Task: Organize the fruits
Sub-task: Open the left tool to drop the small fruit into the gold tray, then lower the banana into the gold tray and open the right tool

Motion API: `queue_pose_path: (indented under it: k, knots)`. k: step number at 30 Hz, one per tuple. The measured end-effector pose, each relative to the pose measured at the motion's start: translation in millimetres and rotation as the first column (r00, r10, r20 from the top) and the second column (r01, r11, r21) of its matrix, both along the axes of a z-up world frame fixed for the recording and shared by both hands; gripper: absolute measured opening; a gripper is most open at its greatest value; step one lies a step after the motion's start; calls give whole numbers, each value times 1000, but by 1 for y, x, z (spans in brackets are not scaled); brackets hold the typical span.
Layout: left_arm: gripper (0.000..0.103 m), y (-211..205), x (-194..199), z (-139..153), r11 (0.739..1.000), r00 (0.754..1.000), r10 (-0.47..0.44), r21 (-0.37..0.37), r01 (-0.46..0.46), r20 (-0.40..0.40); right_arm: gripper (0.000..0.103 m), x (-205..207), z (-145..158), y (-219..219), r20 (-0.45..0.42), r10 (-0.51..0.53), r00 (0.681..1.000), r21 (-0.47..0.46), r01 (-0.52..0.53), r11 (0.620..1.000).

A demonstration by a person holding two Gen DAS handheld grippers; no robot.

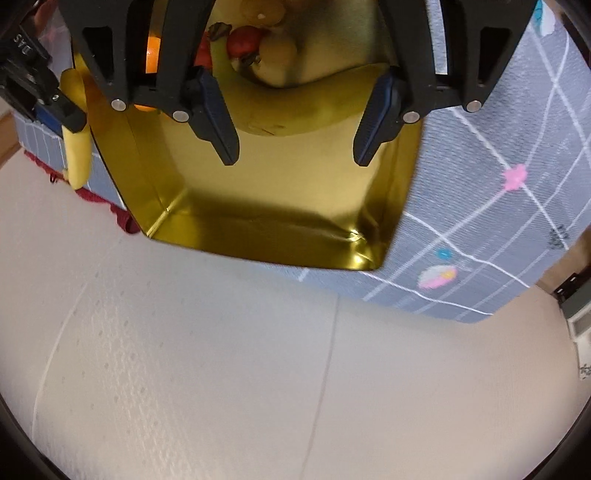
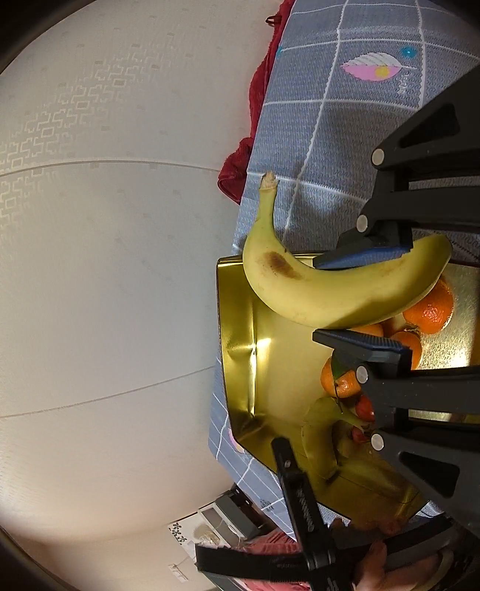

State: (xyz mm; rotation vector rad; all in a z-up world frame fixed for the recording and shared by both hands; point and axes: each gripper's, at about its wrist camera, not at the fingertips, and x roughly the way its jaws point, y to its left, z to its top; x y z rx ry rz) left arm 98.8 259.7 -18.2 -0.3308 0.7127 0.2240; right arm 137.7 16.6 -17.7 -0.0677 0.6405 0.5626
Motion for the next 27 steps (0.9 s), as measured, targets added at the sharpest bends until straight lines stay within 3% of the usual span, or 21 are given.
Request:
queue_pose_path:
  k: [2, 8, 17, 22, 27]
  knots:
    - [72, 6, -9, 2, 1000, 1000, 22, -18, -22, 8, 32, 1, -1, 1, -4, 3, 1000, -4, -3, 1000]
    - [77, 9, -32, -1, 998, 999, 40, -49, -40, -11, 32, 2, -2, 6, -5, 15, 1000, -19, -15, 1000]
    - [97, -35, -60, 9, 986, 998, -51, 159, 44, 39, 32, 9, -9, 26, -31, 82, 996, -87, -85, 993]
    - [98, -46, -65, 8, 979, 996, -81, 192, 72, 37, 32, 21, -16, 44, -66, 143, 988, -127, -150, 981]
    - [101, -46, -67, 6, 981, 997, -67, 187, 59, 41, 32, 33, -18, 56, -92, 134, 987, -155, -147, 977]
